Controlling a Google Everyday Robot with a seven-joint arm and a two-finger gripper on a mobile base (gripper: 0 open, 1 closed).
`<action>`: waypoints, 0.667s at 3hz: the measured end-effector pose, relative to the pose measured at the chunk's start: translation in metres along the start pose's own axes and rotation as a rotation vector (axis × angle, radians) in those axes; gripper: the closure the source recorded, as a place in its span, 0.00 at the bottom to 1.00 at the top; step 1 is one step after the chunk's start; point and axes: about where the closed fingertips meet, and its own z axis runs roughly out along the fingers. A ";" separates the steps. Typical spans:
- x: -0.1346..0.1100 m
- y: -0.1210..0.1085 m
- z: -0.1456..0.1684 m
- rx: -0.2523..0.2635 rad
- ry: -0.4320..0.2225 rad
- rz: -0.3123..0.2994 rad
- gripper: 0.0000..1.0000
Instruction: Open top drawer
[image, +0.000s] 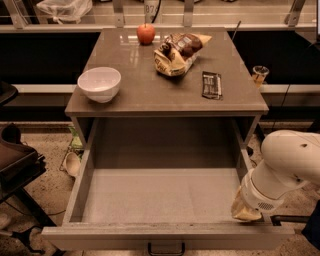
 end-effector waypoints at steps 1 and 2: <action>0.000 0.001 -0.001 0.001 0.001 -0.001 0.13; 0.000 0.001 -0.001 0.002 0.001 -0.002 0.00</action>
Offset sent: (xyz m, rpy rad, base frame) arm -0.0005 0.0000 0.0006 -0.0008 -0.0010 0.0005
